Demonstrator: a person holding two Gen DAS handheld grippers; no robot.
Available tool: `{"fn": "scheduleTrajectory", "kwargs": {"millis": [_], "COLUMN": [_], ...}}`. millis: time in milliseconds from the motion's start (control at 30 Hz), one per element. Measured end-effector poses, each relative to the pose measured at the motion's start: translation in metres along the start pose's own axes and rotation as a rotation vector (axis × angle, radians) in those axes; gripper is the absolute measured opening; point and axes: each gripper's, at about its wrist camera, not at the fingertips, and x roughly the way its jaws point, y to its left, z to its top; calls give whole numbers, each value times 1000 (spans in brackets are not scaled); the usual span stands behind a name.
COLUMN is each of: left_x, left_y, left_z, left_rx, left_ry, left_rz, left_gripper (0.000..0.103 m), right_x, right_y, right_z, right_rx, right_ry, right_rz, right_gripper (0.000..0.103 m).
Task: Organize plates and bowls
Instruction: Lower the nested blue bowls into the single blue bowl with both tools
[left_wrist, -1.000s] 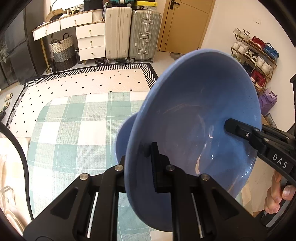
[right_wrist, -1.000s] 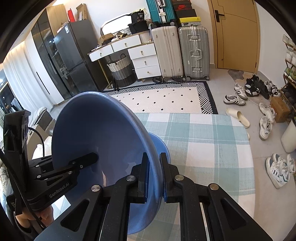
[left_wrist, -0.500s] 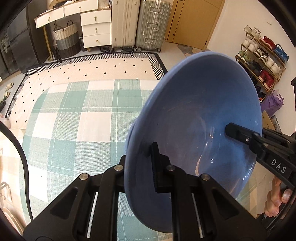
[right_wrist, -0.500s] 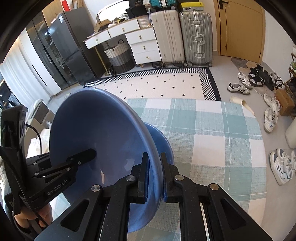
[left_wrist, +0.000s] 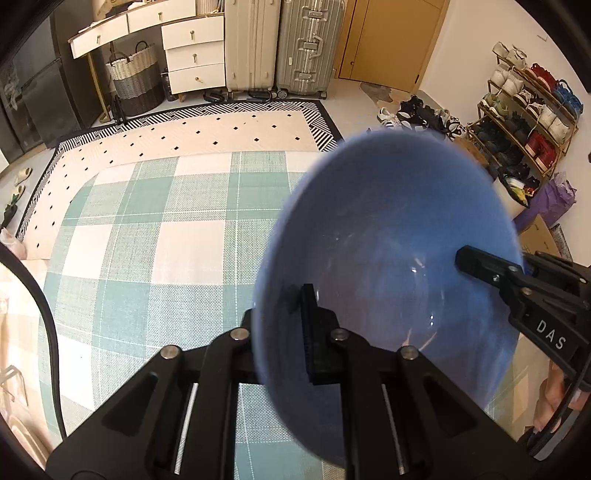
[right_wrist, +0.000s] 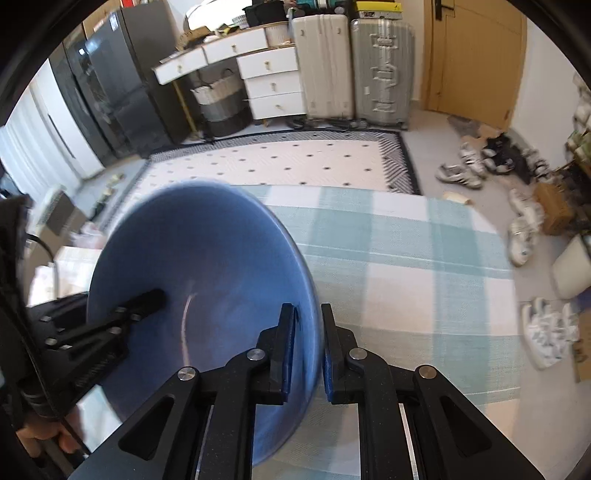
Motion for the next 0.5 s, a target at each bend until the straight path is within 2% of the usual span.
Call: {"fn": "scheduleTrajectory", "kwargs": {"millis": [67, 267, 500], "left_x": [-2, -10, -18], "left_y": [-2, -4, -7], "left_z": [-1, -3, -2], "left_rx": [-8, -10, 5], "left_ry": [4, 22, 34], "left_rz": [-11, -12, 0], "left_gripper": [13, 15, 28], "right_x": [0, -4, -9], "right_y": [-2, -10, -9], "right_z": [-1, -4, -11], "right_rx": [1, 19, 20], "right_ry": [3, 2, 9], "right_rz": [0, 20, 32], "right_gripper": [13, 13, 14]}}
